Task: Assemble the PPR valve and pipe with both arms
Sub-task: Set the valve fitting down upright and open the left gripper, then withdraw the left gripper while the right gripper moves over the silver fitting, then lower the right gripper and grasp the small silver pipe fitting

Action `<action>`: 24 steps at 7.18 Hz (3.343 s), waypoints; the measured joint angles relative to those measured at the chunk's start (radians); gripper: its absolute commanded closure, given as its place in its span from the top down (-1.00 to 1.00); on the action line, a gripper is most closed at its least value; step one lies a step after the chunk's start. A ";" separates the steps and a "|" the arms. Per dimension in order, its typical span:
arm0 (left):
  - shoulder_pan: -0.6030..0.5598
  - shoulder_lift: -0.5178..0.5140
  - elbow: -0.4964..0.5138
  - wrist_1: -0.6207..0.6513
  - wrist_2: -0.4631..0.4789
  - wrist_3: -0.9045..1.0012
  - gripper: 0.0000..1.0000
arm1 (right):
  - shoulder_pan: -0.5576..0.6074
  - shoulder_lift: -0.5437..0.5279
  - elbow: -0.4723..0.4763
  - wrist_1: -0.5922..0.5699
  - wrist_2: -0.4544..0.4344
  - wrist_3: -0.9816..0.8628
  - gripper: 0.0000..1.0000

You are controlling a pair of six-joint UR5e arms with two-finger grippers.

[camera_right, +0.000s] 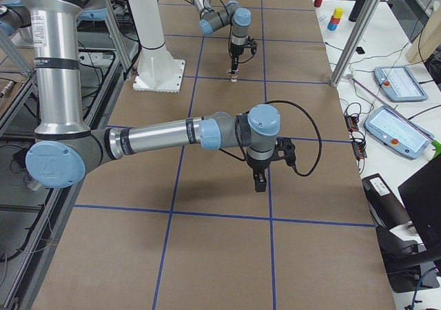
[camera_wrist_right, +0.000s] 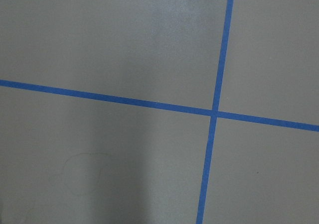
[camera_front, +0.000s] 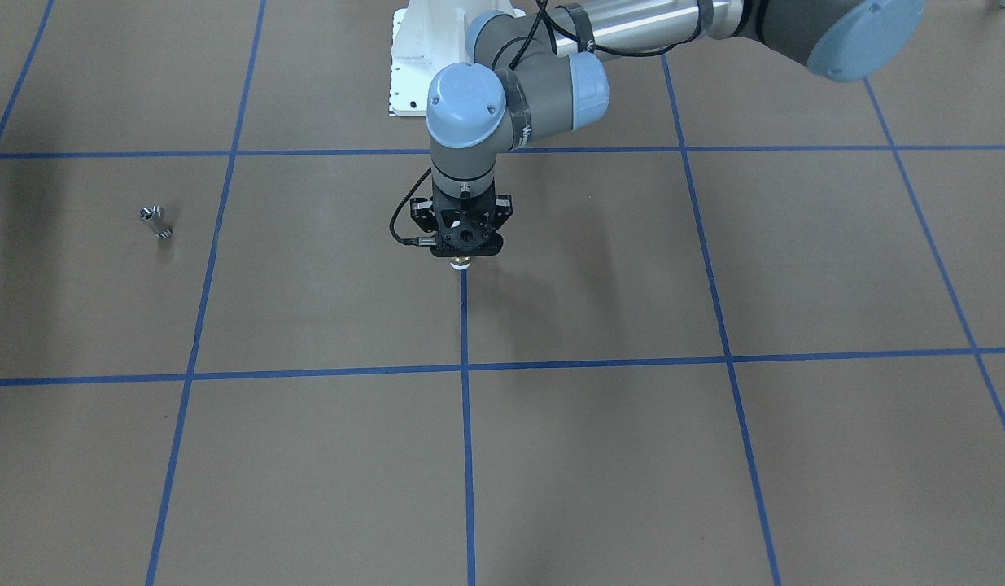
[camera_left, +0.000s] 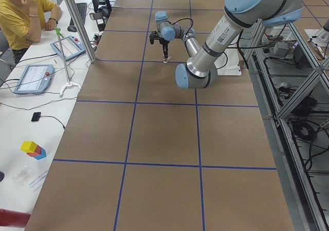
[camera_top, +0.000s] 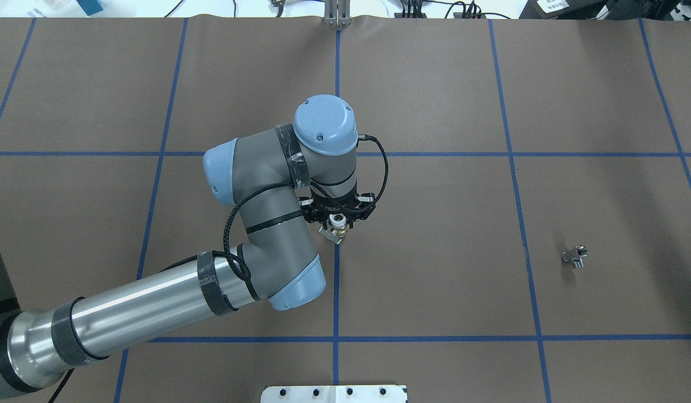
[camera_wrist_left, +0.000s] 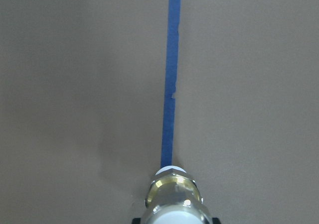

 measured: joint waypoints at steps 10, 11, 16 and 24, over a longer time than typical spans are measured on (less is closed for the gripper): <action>-0.123 0.361 -0.642 0.280 -0.013 0.333 1.00 | -0.138 -0.003 0.039 0.215 0.010 0.391 1.00; -0.167 0.438 -0.705 0.308 -0.016 0.438 1.00 | -0.182 -0.020 0.050 0.301 0.011 0.504 1.00; -0.435 0.699 -0.739 0.314 -0.116 1.005 1.00 | -0.475 -0.181 0.285 0.390 -0.127 0.876 1.00; -0.448 0.710 -0.712 0.312 -0.120 1.031 1.00 | -0.844 -0.226 0.251 0.537 -0.425 1.097 0.69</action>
